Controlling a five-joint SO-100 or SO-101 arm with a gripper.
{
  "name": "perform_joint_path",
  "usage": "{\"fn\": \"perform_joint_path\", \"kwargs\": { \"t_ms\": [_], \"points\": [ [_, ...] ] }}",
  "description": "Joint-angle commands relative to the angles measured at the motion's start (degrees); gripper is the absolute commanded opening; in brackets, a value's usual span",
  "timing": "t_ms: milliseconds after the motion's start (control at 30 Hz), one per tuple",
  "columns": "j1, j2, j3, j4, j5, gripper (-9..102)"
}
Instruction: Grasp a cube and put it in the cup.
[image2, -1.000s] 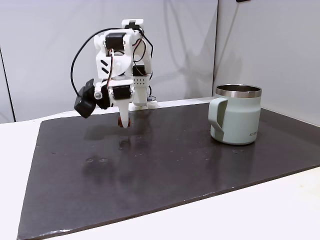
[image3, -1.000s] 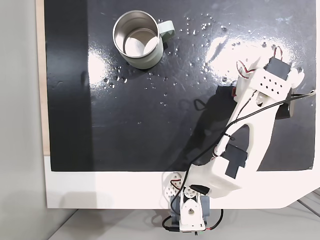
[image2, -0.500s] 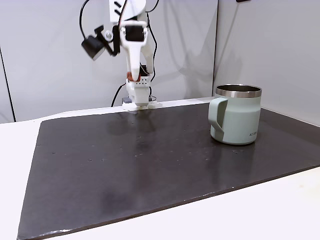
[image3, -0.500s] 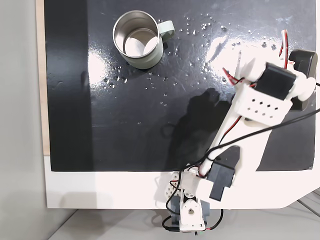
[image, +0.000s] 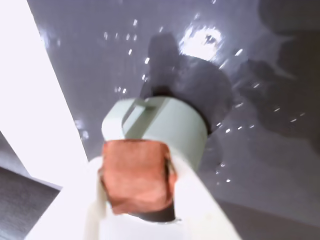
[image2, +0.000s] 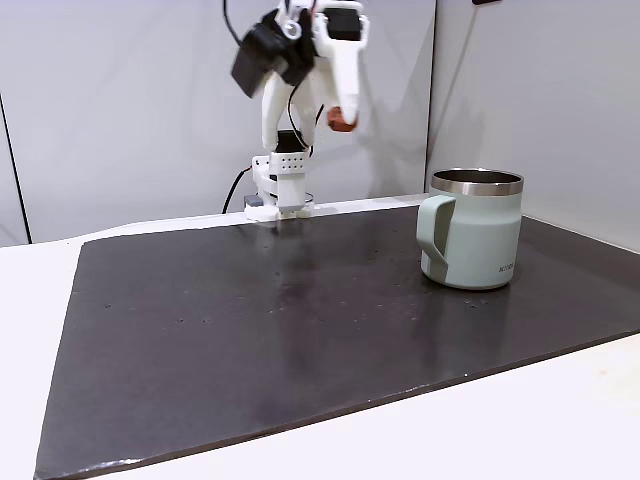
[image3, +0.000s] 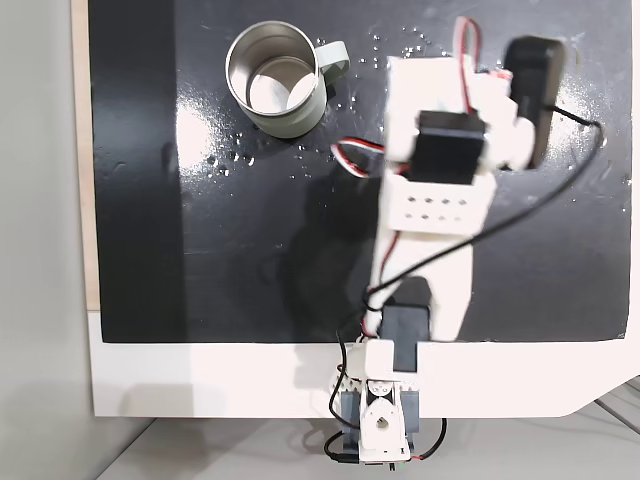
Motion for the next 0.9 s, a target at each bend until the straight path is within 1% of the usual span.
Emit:
{"fn": "perform_joint_path", "kwargs": {
  "t_ms": [0,200,333,533,733,767,800,867],
  "points": [
    [-4.7,-4.4,-10.8,0.2,3.2,0],
    [-12.1,-11.8,-18.5,-1.5,4.6,0],
    [-15.1,-16.2,-23.0,-2.6,4.7,0],
    [-17.5,-21.3,-28.1,-3.1,4.5,0],
    [-17.9,-22.3,-28.8,-3.2,4.5,1],
    [-17.9,-22.3,-29.0,-3.2,4.5,2],
    [-17.8,-22.3,-29.0,-3.2,4.7,7],
    [-17.8,-22.3,-29.1,-3.1,4.7,21]
  ]
}}
